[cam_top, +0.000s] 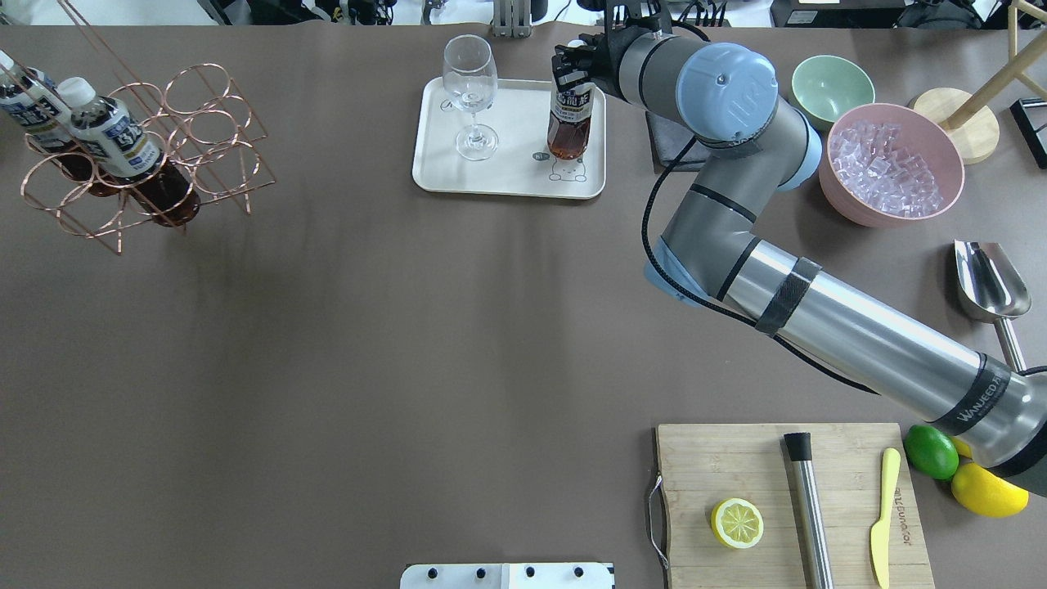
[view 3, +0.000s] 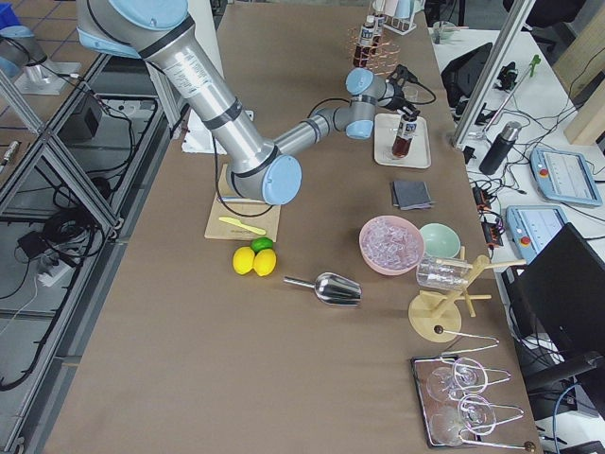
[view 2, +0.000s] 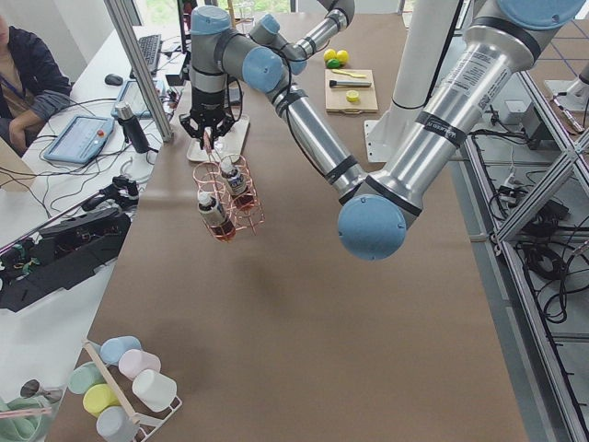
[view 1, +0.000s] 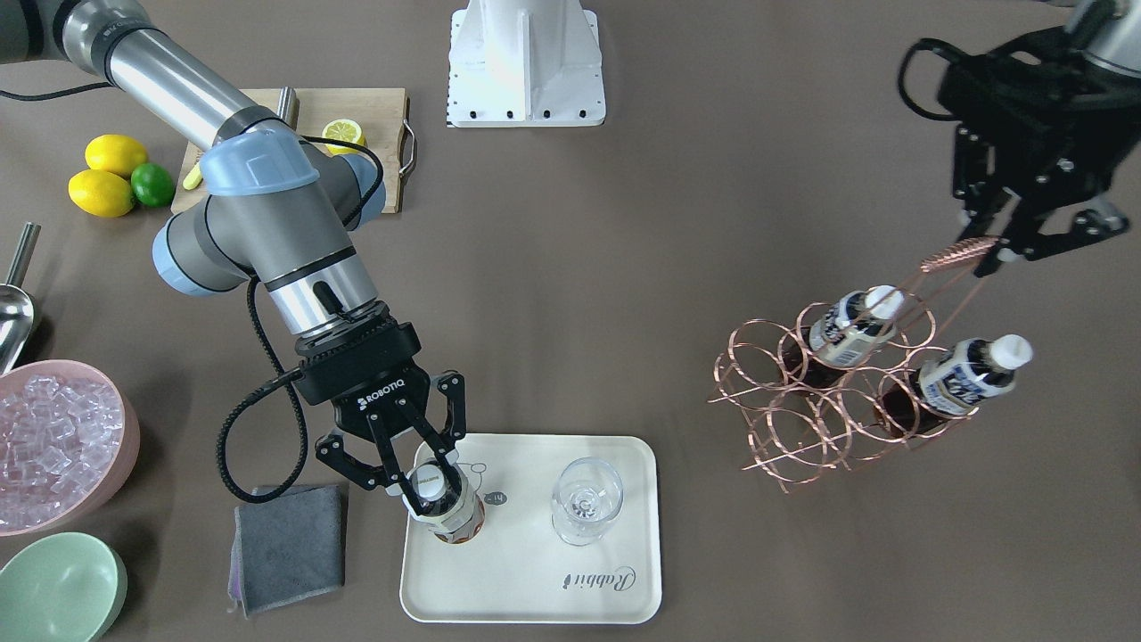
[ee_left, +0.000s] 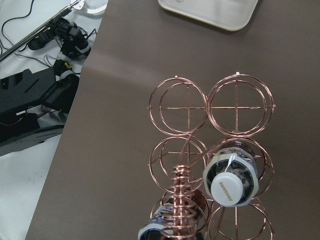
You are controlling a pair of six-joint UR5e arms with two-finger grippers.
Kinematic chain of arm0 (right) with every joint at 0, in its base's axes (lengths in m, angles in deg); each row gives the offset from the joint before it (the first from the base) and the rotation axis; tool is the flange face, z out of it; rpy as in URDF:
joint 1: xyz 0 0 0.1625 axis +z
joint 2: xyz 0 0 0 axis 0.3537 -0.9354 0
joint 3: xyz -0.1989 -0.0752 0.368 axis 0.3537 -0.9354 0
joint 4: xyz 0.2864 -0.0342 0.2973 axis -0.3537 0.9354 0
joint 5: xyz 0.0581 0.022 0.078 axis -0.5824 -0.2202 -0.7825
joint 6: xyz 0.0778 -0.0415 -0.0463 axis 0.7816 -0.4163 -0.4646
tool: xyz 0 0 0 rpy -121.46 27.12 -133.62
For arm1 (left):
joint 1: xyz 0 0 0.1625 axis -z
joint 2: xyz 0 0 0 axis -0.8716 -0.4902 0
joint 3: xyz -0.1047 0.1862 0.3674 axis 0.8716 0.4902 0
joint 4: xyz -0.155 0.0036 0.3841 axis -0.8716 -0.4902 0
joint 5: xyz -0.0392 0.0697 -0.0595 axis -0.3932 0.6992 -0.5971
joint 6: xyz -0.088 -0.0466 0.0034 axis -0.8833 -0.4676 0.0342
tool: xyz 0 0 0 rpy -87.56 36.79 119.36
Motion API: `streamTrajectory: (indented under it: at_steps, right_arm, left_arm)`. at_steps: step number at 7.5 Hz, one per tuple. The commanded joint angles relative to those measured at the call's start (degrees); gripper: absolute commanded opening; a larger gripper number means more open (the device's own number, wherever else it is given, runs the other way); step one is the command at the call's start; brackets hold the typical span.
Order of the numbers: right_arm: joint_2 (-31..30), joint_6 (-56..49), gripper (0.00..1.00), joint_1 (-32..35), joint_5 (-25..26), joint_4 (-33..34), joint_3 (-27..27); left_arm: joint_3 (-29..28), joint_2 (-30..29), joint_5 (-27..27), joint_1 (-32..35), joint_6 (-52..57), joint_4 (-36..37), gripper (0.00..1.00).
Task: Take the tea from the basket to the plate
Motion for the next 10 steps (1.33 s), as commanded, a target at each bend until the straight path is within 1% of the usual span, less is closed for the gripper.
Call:
streamTrajectory:
  at_steps: [1, 2, 3, 4, 5, 6, 8, 9, 10]
  right_arm:
    - [-0.05, -0.11, 0.0, -0.39, 0.72, -0.04, -0.19]
    - [-0.23, -0.11, 0.0, -0.48, 1.07, -0.04, -0.19]
    - [-0.31, -0.2, 0.88, -0.48, 1.07, -0.04, -0.19]
    - [-0.23, -0.2, 1.0, -0.39, 1.07, -0.13, -0.1]
    - [-0.23, -0.11, 1.0, -0.48, 1.07, -0.13, -0.02]
    - [-0.23, -0.11, 1.0, -0.48, 1.07, -0.13, 0.07]
    - [-0.49, 0.07, 1.0, -0.04, 0.64, -0.13, 1.29]
    - [-1.88, 0.15, 1.0, 0.49, -1.19, 0.48, 3.65]
    - [-6.25, 0.33, 1.0, 2.23, -5.04, 1.27, 9.25]
  left_arm:
    - [-12.43, -0.66, -3.45, 6.47, 22.83, -2.54, 0.0]
    - [-16.47, -0.49, -3.45, 6.92, 26.46, -7.44, 0.0]
    - [-20.77, -0.48, -3.45, 7.18, 29.54, -11.23, 0.0]
    - [-23.77, -0.57, -3.36, 7.18, 31.22, -13.96, 0.0]
    - [-27.28, -0.83, -3.27, 7.18, 32.29, -16.86, 0.0]
    - [-28.97, -0.75, -3.27, 7.18, 32.73, -18.89, 0.0]
    - [-29.52, -0.66, -3.27, 7.18, 32.65, -18.91, 0.0]
    - [-29.34, -0.66, -3.27, 7.18, 32.65, -18.91, 0.0]
    - [-29.25, -0.57, -3.27, 7.18, 32.65, -18.91, 0.0]
